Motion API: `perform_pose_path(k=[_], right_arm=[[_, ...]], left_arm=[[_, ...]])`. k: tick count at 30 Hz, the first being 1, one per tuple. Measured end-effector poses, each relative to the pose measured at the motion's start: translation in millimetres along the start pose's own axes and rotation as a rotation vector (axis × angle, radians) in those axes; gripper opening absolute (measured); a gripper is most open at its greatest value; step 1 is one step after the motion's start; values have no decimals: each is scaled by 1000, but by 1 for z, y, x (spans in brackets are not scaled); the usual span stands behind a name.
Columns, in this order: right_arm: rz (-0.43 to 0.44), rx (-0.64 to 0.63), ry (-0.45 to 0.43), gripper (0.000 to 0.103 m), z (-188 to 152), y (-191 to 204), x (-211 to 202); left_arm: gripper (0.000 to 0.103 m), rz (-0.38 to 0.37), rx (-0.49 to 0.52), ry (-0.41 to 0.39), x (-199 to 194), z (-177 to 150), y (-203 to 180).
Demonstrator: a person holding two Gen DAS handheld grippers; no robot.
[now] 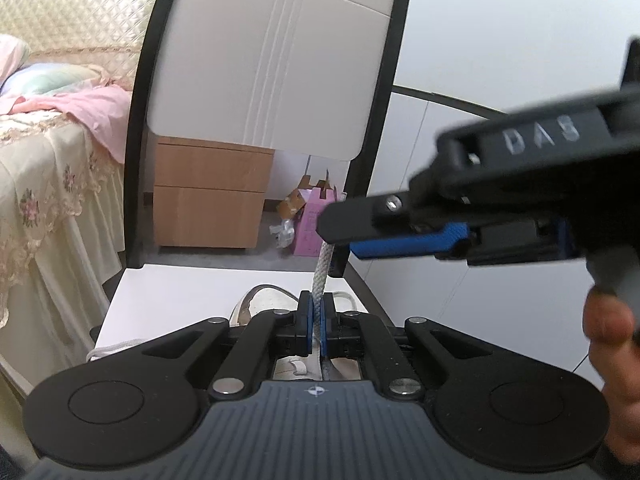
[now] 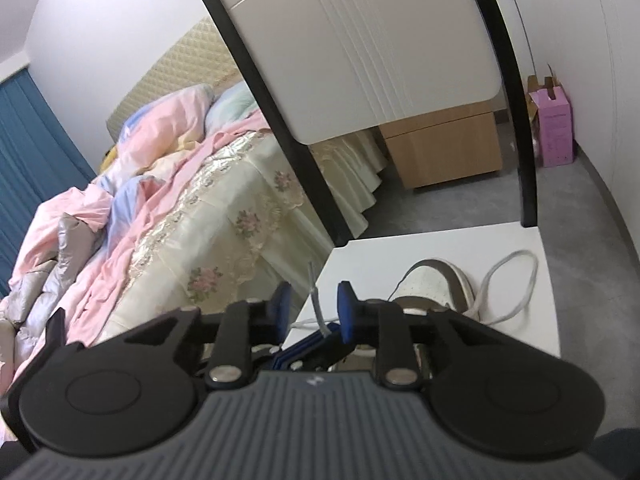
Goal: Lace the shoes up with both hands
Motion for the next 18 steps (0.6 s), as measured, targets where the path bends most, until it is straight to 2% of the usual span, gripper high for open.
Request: perform_pose_path(k=[5,10,12,18], right_arm=[[1,-2,-3,12,-3,-2,7],[1,-4,-3,11,0,-2,17],[-6,-17,-2,2,1,0,20],[-132,-89,59,2,3,7,29]], left_arm=[[4,-1,20,-6,-4,-3,-7],[4,-5,59,-12,-7,-6,-14],[4,-6,67,-11,-10,-9,-18],[4,-6,92,5,-12,-13,-23]])
Point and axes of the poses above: each gripper's, at about its wrist camera, not at the fingertips, and x roughly the way its jaws point, y to its left, z to its top, the point moved 7 cm from there along x, roughly the way its jaws point, and after that the axes turned 12 degrees about y, right-handed, at the moved point
